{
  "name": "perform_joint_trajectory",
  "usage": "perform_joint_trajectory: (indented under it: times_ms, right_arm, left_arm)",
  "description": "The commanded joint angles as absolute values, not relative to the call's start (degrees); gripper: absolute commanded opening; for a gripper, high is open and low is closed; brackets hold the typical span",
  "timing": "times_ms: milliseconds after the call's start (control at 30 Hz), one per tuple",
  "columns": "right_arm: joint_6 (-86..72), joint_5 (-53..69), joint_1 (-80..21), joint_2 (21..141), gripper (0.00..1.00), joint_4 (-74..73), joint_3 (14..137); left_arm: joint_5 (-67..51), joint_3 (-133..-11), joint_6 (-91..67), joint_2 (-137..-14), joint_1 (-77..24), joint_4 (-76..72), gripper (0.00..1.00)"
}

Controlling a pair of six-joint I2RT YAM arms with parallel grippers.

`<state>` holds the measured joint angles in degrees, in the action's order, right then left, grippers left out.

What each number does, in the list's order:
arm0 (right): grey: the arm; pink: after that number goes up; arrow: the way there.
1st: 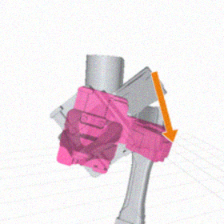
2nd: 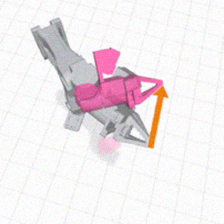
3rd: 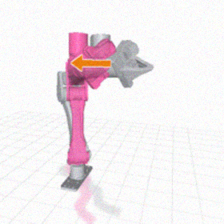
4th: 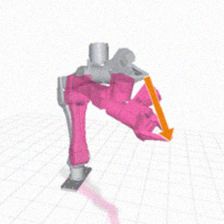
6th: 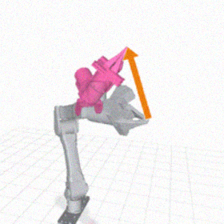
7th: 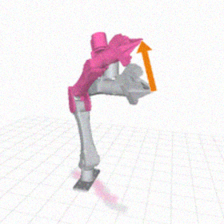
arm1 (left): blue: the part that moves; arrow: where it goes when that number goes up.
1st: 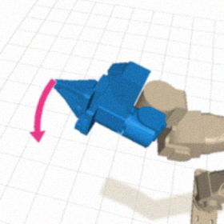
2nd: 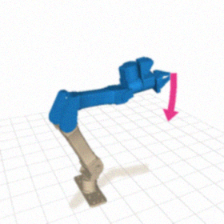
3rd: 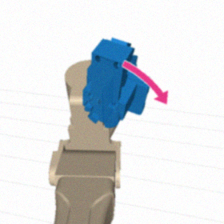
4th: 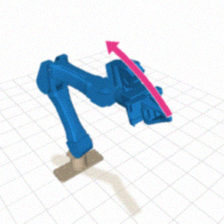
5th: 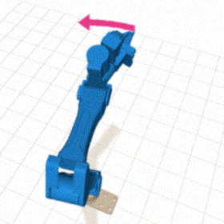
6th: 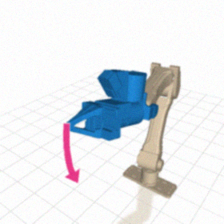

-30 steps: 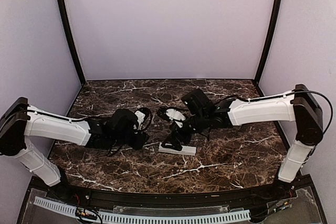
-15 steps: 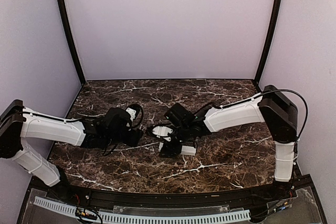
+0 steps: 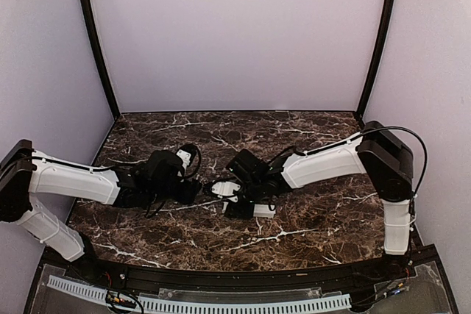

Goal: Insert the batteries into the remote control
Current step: Press the battery cover onto the remote control.

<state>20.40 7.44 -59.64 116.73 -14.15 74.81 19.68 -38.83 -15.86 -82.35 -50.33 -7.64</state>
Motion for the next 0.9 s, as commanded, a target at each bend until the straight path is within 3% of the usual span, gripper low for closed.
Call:
perform_joint_trajectory:
  times_ms: [0,133,367,500,533,567,667,733,767,800,867]
  right_arm:
    - [20.3,6.6,-60.2,118.5,0.41,-14.9,75.8]
    - [20.1,6.6,-60.2,118.5,0.44,-15.1,76.5]
    - [18.0,8.6,-60.3,117.1,0.62,-16.8,78.8]
    - [14.8,8.6,-60.0,111.3,0.78,-14.5,78.0]
    - [13.3,8.8,-59.6,109.0,0.91,-13.1,77.1]
    - [11.8,9.2,-59.0,106.7,0.98,-11.3,75.7]
    - [4.3,11.3,-55.5,99.4,0.99,-5.6,70.4]
    - [-0.4,17.0,-52.5,95.8,0.98,-5.3,68.2]
    - [-2.6,18.2,-51.4,94.4,0.91,-6.3,67.6]
    - [-4.2,18.1,-51.0,93.4,0.78,-7.8,67.2]
    - [-7.0,16.2,-51.1,91.7,0.41,-11.6,66.4]
  left_arm:
    - [19.9,-37.9,-15.7,-81.7,-49.9,-7.7,0.63]
    - [19.4,-37.9,-15.6,-81.9,-49.9,-7.8,0.63]
    - [18.8,-38.1,-15.5,-82.4,-49.9,-7.7,0.63]
    - [18.4,-38.2,-15.3,-82.6,-49.9,-7.7,0.63]
    - [18.3,-38.2,-15.2,-82.8,-49.9,-7.7,0.63]
    - [18.2,-38.2,-15.2,-82.8,-49.9,-7.8,0.62]
    - [17.3,-38.1,-14.7,-83.0,-50.0,-8.1,0.62]
    - [16.6,-38.3,-13.9,-83.9,-50.0,-7.9,0.60]
    - [16.2,-38.7,-13.2,-84.3,-50.2,-7.7,0.60]
    - [16.0,-39.2,-13.0,-85.0,-50.3,-7.2,0.59]
    - [15.9,-39.8,-12.3,-86.2,-50.8,-6.6,0.58]
